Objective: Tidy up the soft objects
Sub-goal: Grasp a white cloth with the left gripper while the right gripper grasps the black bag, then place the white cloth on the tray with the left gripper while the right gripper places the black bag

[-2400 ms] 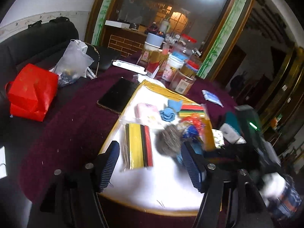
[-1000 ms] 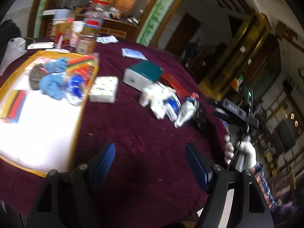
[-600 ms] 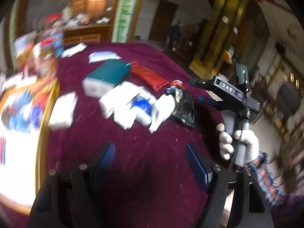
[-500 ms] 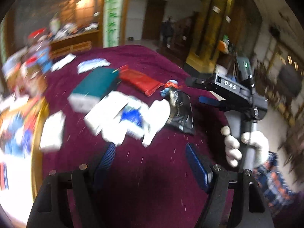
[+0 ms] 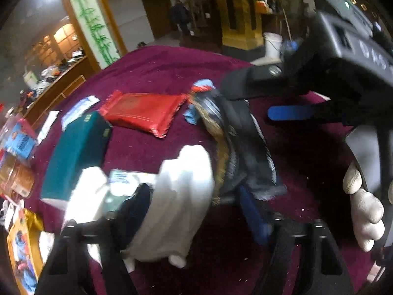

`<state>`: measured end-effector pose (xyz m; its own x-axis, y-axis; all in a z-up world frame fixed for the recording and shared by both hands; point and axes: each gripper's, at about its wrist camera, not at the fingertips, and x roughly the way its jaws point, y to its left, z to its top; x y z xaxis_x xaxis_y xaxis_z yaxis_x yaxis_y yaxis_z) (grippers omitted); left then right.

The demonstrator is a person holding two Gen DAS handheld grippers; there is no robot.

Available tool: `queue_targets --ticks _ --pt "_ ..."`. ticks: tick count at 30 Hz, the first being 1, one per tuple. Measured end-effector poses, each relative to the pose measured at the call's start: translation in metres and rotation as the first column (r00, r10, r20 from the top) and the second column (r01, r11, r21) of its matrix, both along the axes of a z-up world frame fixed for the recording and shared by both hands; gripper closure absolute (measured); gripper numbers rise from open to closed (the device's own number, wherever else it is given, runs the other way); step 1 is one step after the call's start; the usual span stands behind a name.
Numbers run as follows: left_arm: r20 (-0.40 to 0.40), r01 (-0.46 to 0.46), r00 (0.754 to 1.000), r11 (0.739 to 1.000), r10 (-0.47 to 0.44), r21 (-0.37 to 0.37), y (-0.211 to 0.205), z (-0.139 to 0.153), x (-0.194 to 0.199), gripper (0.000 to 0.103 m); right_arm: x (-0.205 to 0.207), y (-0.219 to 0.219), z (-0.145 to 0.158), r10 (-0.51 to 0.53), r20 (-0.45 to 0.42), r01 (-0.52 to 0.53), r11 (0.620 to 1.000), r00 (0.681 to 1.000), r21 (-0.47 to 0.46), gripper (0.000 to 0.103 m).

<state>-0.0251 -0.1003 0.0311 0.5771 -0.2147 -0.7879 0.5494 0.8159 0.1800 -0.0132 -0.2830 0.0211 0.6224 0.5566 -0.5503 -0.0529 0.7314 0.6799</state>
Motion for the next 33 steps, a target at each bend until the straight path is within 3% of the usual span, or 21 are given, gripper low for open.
queue_targets --ticks 1,3,5,10,16,17,19,20,21,27,33 --pt "-0.018 0.007 1.000 1.000 -0.007 0.001 -0.003 -0.003 0.001 0.084 0.000 0.000 -0.001 0.000 -0.004 0.000 1.000 1.000 -0.002 0.000" --pt "-0.061 -0.003 0.998 1.000 0.003 -0.004 -0.004 -0.007 0.002 0.088 0.002 0.003 -0.003 0.001 -0.015 -0.001 1.000 1.000 -0.009 0.000" --pt "-0.052 -0.005 0.999 1.000 0.004 -0.022 -0.001 -0.003 -0.004 0.089 0.004 0.006 -0.005 0.006 -0.025 -0.006 1.000 1.000 -0.025 0.000" --pt "-0.040 -0.047 0.998 0.987 0.042 -0.153 0.026 0.022 -0.028 0.089 0.005 0.020 -0.004 0.037 -0.022 -0.039 0.995 0.999 -0.093 0.000" --pt "0.011 -0.107 0.993 0.956 0.114 -0.274 0.086 0.055 -0.088 0.089 0.007 0.046 -0.002 0.054 -0.024 -0.058 0.957 0.998 -0.283 0.002" --pt "0.013 -0.127 0.991 0.947 0.137 -0.296 0.101 0.059 -0.099 0.088 0.008 0.051 -0.001 0.049 -0.028 -0.056 0.945 0.998 -0.321 0.008" --pt "0.016 -0.171 0.982 0.930 0.186 -0.327 0.130 0.064 -0.112 0.088 0.008 0.058 0.000 0.028 -0.033 -0.039 0.913 0.999 -0.406 0.031" --pt "0.020 -0.202 0.975 0.918 0.222 -0.341 0.147 0.066 -0.120 0.088 0.007 0.061 -0.001 0.022 -0.039 -0.037 0.896 0.999 -0.443 0.059" --pt "0.020 -0.229 0.967 0.907 0.252 -0.353 0.162 0.068 -0.126 0.088 0.007 0.062 -0.001 0.026 -0.047 -0.045 0.890 0.999 -0.453 0.069" --pt "0.007 -0.416 0.889 0.815 0.457 -0.404 0.260 0.069 -0.156 0.088 -0.018 0.047 0.017 0.029 -0.037 -0.041 0.929 0.999 -0.368 0.070" --pt "-0.102 -0.580 0.790 0.684 0.605 -0.442 0.339 0.045 -0.164 0.088 -0.044 0.081 0.053 0.133 0.005 -0.124 0.935 0.991 -0.332 0.070"
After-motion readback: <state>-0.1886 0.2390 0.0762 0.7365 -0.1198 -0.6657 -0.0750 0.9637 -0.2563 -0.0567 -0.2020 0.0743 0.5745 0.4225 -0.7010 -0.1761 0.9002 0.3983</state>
